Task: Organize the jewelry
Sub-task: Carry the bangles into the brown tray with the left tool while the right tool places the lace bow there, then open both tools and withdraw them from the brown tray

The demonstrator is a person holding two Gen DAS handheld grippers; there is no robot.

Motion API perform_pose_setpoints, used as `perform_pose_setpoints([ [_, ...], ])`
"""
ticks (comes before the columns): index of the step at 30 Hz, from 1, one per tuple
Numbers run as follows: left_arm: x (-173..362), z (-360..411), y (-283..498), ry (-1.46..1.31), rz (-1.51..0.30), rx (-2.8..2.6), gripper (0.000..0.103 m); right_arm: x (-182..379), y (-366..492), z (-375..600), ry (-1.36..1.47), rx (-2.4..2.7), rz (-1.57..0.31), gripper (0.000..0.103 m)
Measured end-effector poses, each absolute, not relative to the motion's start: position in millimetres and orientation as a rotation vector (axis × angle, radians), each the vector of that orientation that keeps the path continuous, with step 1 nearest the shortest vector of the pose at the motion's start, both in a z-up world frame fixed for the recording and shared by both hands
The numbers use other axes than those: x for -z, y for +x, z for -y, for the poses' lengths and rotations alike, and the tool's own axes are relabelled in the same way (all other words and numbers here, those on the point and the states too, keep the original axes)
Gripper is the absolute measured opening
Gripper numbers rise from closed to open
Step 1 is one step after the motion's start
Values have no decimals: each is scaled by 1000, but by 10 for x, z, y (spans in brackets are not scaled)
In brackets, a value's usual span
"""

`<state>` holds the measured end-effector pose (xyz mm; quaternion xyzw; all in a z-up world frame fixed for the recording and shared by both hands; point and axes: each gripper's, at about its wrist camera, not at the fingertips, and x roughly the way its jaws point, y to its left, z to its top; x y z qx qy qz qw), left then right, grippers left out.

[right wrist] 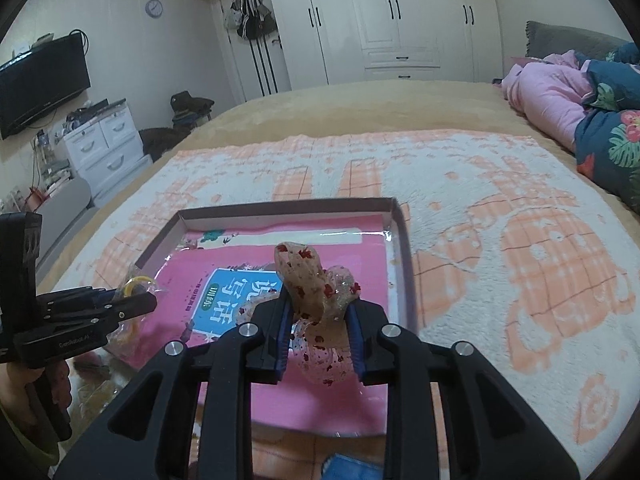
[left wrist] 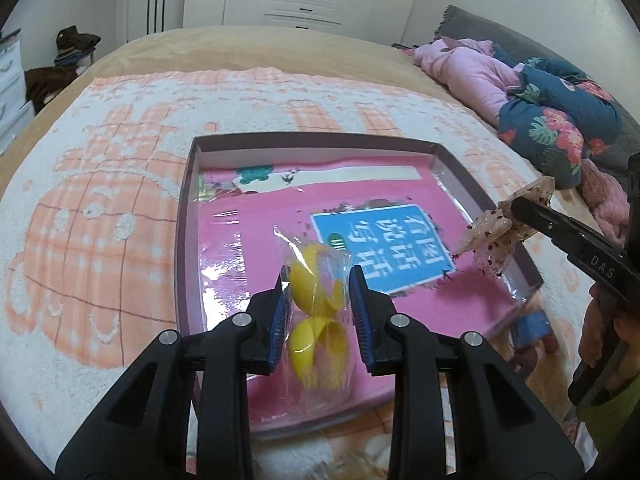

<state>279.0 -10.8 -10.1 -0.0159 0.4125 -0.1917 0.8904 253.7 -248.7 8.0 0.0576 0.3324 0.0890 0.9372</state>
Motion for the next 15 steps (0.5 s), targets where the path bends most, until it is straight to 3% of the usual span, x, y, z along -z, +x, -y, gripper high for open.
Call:
perform_pose_setpoints([
  [5,174,22,2829,-58,-861,387,21,27,2656,2417,108,-176,-708,35],
  [9,177,-49,2817,-71,-854,379,29,54,2658,2407,96,-155,-700,58],
  [12,114,-111,2766,-89,-829,373,33,36,2608,2439,99,-149,-686,68],
  [15,4,-169,2683,-109,-792,366,44,-2,2516,2488,99,-131,-663,79],
])
